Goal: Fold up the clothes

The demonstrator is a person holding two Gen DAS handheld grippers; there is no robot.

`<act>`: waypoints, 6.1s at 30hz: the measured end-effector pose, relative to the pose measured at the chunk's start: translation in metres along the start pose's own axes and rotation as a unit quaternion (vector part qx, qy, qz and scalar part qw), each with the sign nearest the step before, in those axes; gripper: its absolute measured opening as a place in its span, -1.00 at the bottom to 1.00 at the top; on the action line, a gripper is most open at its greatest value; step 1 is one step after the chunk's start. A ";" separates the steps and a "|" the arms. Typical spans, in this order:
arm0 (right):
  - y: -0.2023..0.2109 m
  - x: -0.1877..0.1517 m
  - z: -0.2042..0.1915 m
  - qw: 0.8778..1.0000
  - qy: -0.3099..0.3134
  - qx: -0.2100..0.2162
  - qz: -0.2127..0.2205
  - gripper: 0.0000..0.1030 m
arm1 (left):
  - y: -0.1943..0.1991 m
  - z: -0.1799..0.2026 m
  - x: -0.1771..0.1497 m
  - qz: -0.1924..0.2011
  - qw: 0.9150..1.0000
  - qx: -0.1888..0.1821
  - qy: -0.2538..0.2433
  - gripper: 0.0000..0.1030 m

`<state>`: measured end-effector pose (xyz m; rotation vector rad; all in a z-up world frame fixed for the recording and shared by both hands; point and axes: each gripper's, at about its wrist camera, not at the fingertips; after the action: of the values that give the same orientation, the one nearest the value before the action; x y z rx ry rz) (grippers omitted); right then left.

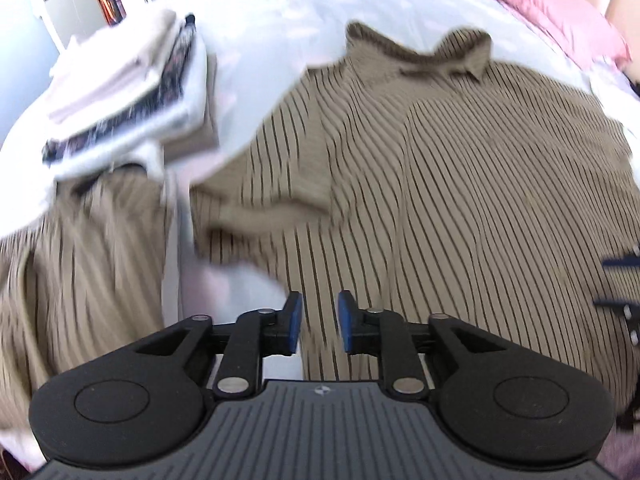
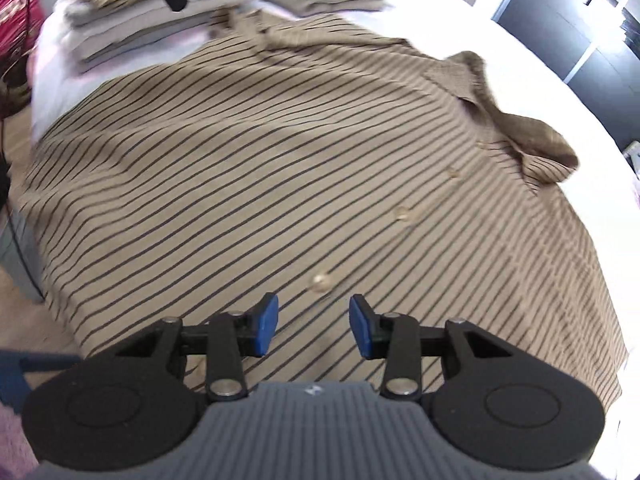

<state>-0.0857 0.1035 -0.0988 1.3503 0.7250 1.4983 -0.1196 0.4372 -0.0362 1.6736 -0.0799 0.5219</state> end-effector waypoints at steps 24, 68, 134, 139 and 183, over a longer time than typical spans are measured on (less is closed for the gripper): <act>-0.043 0.024 0.057 0.995 -0.100 0.000 -0.020 -0.16 | -0.089 -0.046 0.094 -0.028 0.989 -0.041 0.141 -1.00; -0.054 0.025 0.063 0.993 -0.104 -0.042 -0.028 -0.16 | -0.028 -0.099 0.162 0.034 0.978 0.137 0.152 -0.97; -0.172 -0.032 0.447 0.915 -0.358 -0.185 -0.024 -0.54 | -0.209 -0.039 0.213 0.040 0.998 0.055 0.007 -0.97; -0.170 -0.025 0.443 0.923 -0.322 -0.211 -0.026 -1.00 | -0.203 -0.039 0.218 0.061 0.995 0.075 0.016 -1.00; -0.217 0.091 0.415 0.929 -0.298 -0.219 -0.021 -0.70 | -0.234 0.005 0.263 0.085 0.993 0.077 -0.005 -0.80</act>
<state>0.3764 0.1979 -0.1695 1.3216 0.0223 1.0390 0.1970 0.5378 -0.1525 1.8300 -0.1945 0.6614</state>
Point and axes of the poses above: each gripper's, at about its wrist camera, not at the fingertips, and y roughly against the way its jaws point, z to its right, x to its top, and after that the axes turned 5 degrees about -z, right-handed
